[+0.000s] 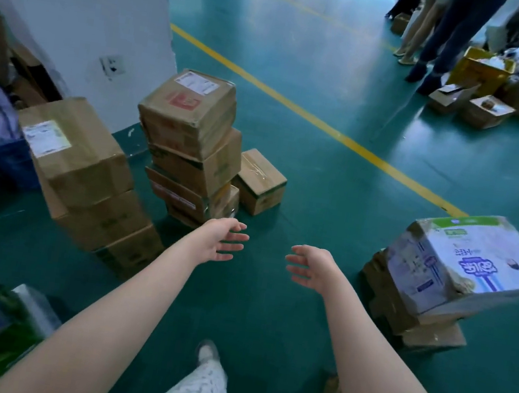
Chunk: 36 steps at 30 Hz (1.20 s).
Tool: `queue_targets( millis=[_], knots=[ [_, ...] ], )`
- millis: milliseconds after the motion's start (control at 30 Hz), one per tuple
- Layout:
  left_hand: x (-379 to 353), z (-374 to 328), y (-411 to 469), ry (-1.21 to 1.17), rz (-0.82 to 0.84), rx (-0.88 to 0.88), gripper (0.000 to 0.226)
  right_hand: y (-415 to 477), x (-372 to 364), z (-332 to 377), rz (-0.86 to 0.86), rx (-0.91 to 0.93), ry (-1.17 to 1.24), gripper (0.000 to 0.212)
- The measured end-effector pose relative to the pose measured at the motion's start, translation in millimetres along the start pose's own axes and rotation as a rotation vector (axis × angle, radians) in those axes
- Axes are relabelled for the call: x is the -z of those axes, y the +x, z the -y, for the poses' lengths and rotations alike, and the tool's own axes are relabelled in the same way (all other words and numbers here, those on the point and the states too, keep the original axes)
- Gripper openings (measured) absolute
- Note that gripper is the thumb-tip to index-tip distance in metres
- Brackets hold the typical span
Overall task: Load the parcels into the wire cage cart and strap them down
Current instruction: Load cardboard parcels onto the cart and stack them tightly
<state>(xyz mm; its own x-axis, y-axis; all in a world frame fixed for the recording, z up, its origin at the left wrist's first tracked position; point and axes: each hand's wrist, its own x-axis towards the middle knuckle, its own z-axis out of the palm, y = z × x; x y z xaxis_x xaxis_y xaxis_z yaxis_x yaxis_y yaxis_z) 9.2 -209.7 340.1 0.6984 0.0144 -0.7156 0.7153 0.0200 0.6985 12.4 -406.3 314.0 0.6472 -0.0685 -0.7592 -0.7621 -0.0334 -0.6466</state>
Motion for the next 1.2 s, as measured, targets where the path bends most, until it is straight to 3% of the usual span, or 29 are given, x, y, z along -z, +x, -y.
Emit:
queue_targets(
  millis=[700,1200],
  knots=[
    [-66.7,-187.0,242.9,0.009,-0.053,0.145,0.027,218.5,37.6,215.5,0.013,-0.070,-0.071,0.023],
    [-72.1,-266.1,476.7,-0.143,-0.313,0.352,0.028,467.2,4.3,345.3,0.161,-0.148,-0.380,0.021]
  ],
)
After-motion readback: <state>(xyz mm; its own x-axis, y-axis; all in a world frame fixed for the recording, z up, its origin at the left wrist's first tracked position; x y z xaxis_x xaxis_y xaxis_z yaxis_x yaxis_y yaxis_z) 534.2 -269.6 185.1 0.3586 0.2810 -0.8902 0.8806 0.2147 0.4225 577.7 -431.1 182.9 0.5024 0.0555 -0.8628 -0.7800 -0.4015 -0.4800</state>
